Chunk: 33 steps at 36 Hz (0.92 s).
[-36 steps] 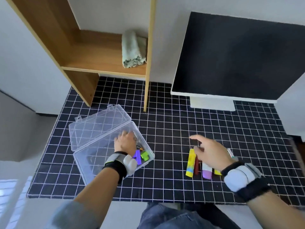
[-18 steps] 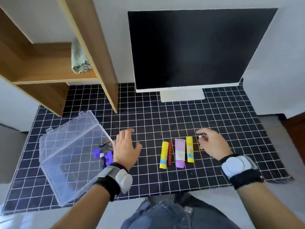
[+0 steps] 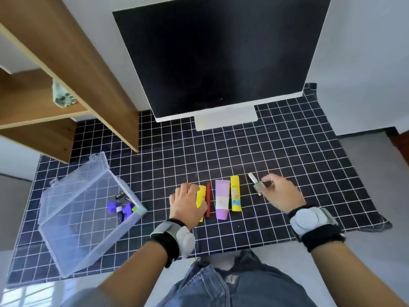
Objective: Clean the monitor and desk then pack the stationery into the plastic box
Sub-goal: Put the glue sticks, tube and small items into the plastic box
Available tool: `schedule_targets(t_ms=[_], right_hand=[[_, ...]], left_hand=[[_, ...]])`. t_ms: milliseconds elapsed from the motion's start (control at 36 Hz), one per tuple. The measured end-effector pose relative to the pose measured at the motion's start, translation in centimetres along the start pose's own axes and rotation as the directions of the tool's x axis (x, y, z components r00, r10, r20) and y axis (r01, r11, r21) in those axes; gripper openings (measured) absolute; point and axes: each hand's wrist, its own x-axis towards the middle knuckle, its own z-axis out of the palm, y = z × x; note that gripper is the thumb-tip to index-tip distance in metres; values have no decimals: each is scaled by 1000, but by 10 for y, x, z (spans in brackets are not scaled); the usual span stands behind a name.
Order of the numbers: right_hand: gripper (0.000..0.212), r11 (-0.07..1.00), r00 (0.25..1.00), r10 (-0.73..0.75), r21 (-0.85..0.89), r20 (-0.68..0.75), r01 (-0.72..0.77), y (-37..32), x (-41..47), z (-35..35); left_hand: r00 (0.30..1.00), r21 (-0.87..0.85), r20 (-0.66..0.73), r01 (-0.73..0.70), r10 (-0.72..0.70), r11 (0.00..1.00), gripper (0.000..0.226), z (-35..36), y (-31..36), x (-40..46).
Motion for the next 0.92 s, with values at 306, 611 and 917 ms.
schedule_targets(t_ms=[306, 611, 917], right_hand=[[26, 1000, 998, 28, 7, 53, -28, 8, 6, -9], [28, 997, 996, 72, 10, 48, -73, 36, 13, -12], [34, 996, 994, 77, -48, 77, -74, 35, 16, -7]], left_hand=[[987, 176, 118, 86, -108, 981, 38, 25, 21, 12], [979, 375, 71, 151, -191, 915, 42, 48, 37, 29], [974, 309, 70, 186, -218, 933, 37, 51, 43, 38]])
